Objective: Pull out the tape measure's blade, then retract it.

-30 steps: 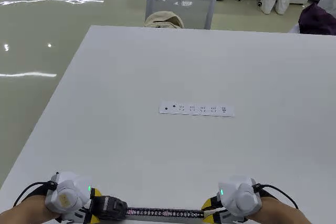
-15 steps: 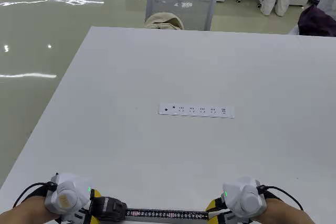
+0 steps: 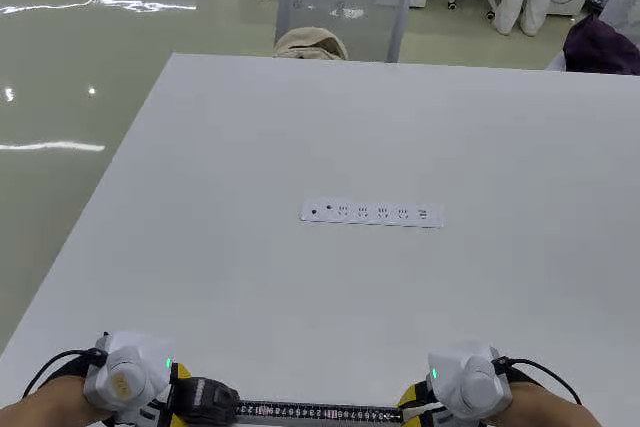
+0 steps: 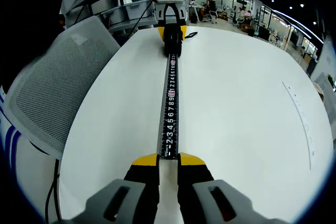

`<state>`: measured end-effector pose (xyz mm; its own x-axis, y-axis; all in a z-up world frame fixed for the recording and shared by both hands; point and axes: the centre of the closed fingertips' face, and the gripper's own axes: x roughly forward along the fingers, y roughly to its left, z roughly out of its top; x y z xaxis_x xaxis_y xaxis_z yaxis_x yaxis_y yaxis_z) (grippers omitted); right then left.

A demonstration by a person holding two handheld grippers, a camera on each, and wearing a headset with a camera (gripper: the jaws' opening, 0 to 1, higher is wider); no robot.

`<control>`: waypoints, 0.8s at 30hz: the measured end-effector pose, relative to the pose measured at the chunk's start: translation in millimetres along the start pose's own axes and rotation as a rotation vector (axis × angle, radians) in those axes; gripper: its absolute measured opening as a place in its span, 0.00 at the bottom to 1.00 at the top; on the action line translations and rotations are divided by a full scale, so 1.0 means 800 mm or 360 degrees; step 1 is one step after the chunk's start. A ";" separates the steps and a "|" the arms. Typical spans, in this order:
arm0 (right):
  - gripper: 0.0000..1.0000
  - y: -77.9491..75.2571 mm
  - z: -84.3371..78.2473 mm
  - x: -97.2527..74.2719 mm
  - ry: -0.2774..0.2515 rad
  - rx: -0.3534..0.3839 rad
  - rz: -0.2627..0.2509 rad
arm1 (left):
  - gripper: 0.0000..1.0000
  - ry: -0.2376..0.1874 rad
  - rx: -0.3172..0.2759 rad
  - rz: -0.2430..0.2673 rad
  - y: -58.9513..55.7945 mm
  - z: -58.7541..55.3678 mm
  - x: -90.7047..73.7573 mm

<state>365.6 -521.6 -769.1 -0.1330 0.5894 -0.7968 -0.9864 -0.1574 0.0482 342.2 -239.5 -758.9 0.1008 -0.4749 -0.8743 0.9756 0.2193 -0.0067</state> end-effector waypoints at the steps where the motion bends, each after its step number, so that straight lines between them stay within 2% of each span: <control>1: 0.10 0.000 -0.001 0.001 0.0005 -0.0002 0.0000 | 0.28 0.0001 -0.0001 0.0001 0.000 0.000 0.000; 24: 0.11 0.003 -0.002 0.006 0.0065 -0.0021 0.0007 | 0.29 0.0038 0.0014 0.0003 0.000 0.002 0.003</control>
<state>362.6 -520.7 -774.0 -0.1327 0.5557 -0.8207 -0.9844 -0.1703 0.0438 342.9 -241.5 -760.1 0.0980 -0.4543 -0.8855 0.9772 0.2125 -0.0009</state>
